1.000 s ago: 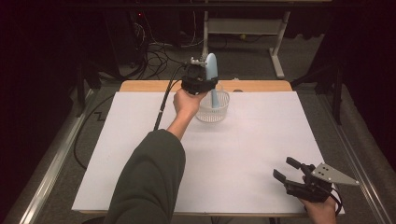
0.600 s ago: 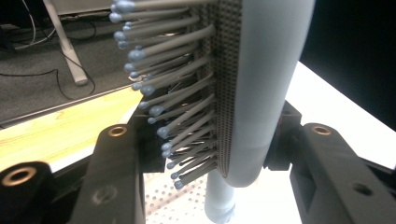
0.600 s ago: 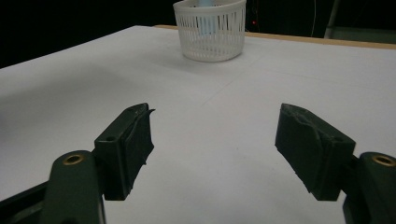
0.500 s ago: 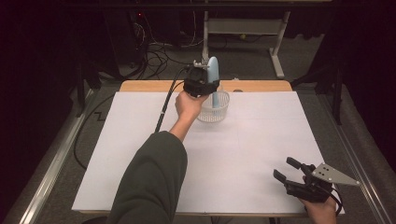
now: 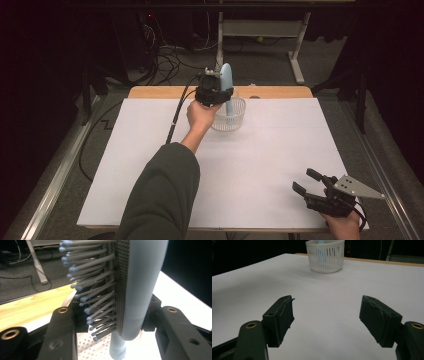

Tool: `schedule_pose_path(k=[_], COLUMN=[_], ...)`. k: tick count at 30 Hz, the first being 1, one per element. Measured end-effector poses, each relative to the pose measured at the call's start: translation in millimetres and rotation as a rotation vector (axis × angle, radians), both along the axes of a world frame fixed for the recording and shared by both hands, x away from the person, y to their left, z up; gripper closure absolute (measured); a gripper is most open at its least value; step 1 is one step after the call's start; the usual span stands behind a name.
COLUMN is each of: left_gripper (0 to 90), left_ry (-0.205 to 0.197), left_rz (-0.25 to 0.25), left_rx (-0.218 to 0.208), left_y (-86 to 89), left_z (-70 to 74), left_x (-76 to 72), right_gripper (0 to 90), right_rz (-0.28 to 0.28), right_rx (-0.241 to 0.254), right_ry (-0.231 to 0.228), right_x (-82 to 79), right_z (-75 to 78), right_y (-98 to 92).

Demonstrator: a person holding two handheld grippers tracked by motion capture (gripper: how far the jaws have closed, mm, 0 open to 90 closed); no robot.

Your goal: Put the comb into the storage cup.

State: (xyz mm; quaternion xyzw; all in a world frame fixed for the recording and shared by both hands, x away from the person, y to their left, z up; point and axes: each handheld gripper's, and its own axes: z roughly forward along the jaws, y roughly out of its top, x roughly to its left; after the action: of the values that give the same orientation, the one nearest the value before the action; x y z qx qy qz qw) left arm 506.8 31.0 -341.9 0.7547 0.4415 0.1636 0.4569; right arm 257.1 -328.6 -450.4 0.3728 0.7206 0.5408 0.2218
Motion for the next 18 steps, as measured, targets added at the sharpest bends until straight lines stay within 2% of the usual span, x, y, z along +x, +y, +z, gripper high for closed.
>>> schedule_pose_path(k=[4,18], left_gripper=[51.1,50.9], left_ry=[-0.003,0.004], left_rz=[0.002,0.013], left_rx=[-0.017,-0.018], left_y=[0.8,2.0], left_z=[-2.5,-12.5], left_x=[-0.4,1.3], right_gripper=[27.6,27.6], right_rz=[-0.001,0.003], right_rx=[0.000,-0.005], right_ry=[0.000,0.001], right_x=[0.1,0.2], right_z=[0.0,-0.2], right_y=[0.1,1.0])
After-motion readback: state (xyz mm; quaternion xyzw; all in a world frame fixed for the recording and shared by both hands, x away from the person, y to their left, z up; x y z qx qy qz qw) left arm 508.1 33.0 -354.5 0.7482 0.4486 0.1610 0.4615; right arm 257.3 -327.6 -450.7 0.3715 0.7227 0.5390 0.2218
